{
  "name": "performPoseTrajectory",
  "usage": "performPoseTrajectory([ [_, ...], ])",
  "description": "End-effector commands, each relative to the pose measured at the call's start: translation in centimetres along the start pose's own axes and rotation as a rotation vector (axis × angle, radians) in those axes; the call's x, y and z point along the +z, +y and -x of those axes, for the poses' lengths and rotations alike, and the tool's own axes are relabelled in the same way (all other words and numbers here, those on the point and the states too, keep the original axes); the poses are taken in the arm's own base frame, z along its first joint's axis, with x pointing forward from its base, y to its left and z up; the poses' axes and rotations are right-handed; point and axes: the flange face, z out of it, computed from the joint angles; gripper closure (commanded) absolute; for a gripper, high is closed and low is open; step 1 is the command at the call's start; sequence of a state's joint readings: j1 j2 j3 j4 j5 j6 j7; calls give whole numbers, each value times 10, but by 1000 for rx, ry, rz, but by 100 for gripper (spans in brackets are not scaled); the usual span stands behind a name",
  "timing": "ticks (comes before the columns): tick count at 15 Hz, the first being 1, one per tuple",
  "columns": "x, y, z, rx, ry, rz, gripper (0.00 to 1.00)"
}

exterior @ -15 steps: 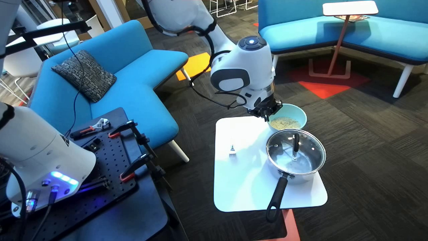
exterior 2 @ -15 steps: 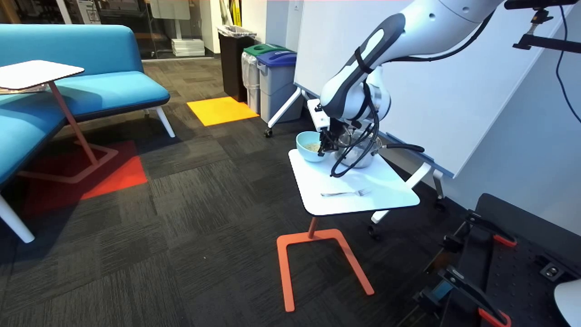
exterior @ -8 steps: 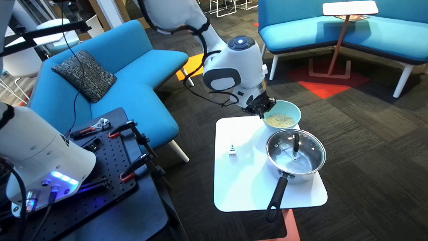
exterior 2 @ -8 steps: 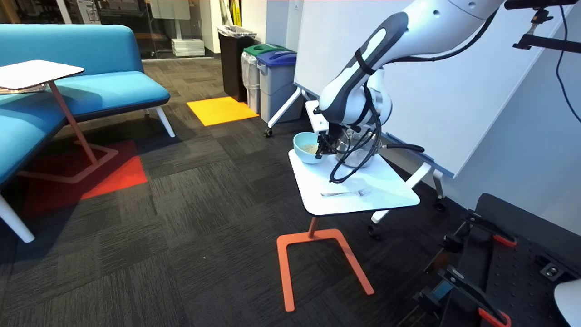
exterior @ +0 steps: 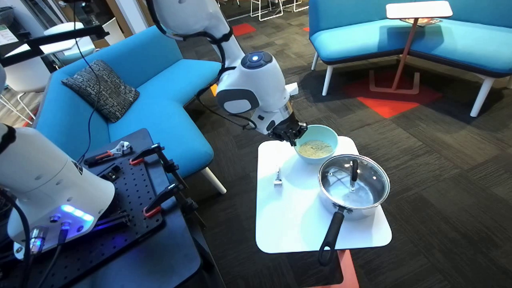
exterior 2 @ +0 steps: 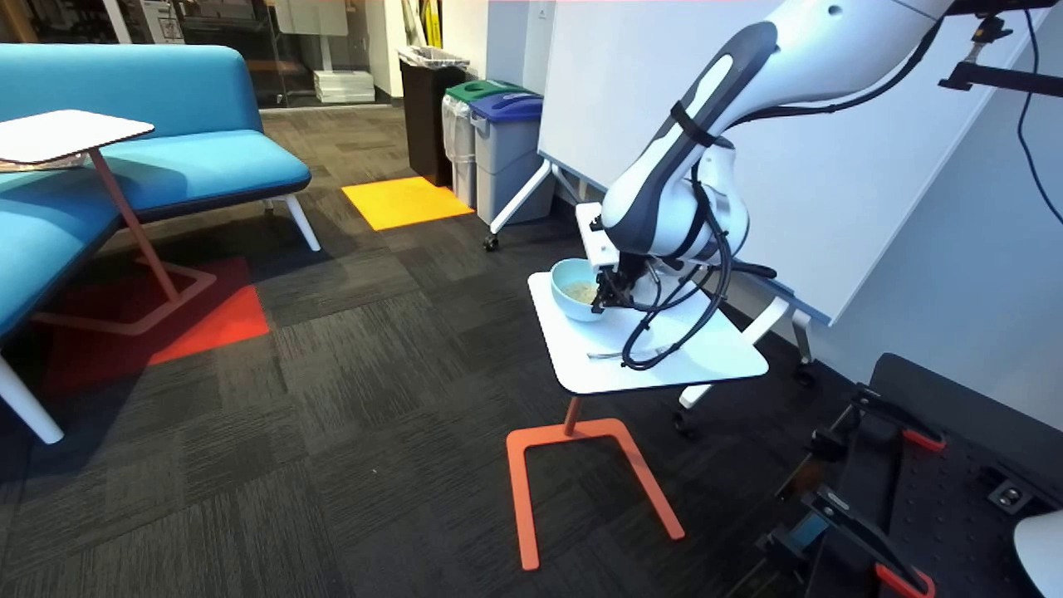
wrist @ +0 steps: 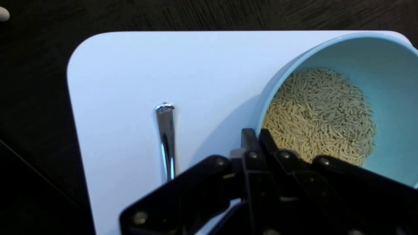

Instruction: Bring the bowl closer to the fork, then place the fork in the bowl, and finally take the fork out of the bowl.

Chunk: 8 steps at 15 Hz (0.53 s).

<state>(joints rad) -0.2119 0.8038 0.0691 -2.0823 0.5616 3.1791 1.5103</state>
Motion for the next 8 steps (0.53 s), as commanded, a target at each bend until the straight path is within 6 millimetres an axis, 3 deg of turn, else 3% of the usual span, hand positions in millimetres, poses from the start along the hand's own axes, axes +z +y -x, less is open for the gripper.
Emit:
performPoseTrajectory([
  [1,-26,27,-13,31,-6,8,99],
  [8,-32,49,-40,65,43,48,99],
])
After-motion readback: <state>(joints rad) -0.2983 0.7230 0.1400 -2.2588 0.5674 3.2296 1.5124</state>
